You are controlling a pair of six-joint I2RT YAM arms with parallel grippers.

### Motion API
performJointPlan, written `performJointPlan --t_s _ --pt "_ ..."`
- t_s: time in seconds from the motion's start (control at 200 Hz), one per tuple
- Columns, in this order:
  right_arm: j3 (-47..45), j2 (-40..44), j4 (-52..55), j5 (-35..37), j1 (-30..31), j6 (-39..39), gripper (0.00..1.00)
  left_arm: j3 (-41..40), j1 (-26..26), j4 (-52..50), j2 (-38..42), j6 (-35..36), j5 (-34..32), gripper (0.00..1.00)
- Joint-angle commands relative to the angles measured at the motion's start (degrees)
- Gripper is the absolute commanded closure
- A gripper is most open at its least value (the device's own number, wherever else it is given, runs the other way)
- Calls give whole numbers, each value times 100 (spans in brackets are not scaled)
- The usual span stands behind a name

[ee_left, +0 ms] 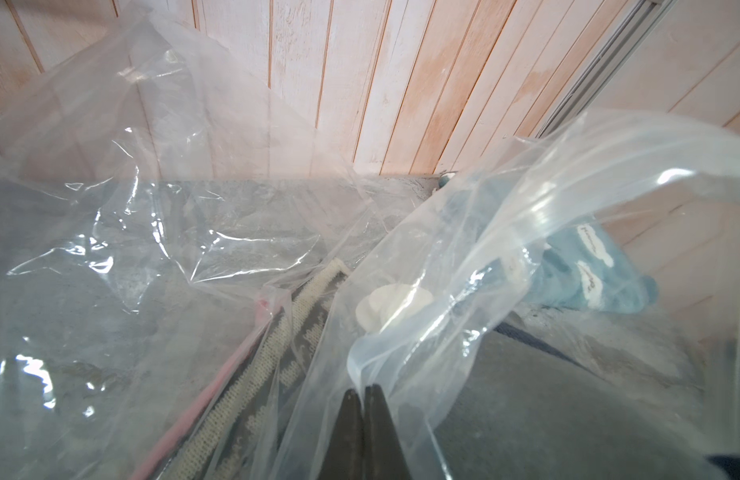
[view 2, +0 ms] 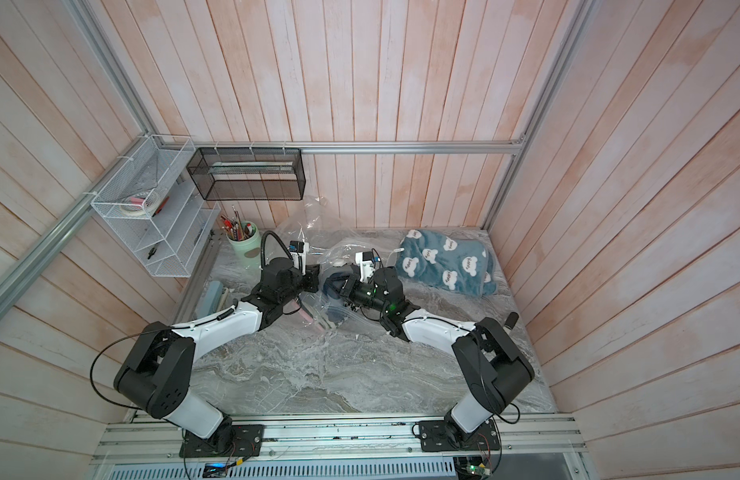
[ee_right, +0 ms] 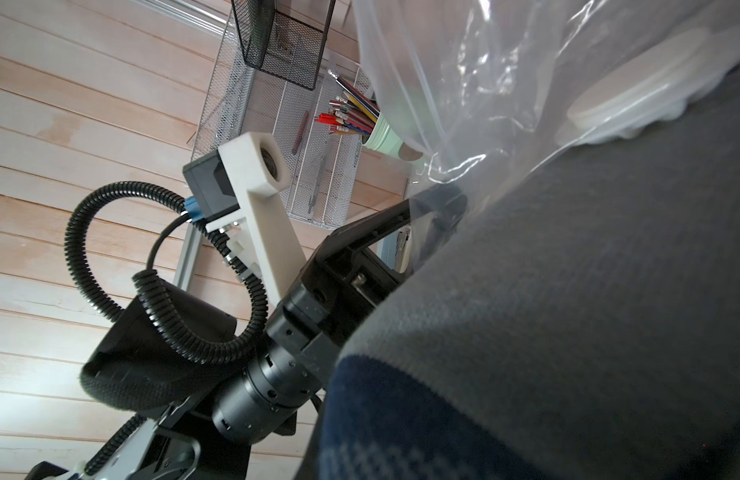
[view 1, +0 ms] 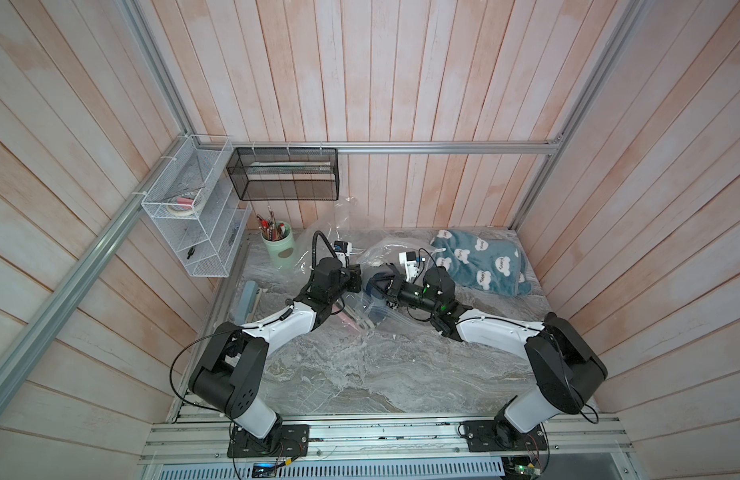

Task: Take the blanket out of the vacuum bag
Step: Take out the blanket from the vacuum bag.

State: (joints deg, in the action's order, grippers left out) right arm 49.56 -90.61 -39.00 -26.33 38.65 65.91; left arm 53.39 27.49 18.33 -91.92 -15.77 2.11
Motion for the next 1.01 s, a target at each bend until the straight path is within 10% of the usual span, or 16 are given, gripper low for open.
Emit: performJointPlan --t_s 0.0,1.0 --pt "563 500 265 -103 110 -575 100 -25 -30 99 -142 -142 -114 100" --pt "486 2139 549 -548 -1549 -504 100 -1074 279 154 206 -424 -220 100"
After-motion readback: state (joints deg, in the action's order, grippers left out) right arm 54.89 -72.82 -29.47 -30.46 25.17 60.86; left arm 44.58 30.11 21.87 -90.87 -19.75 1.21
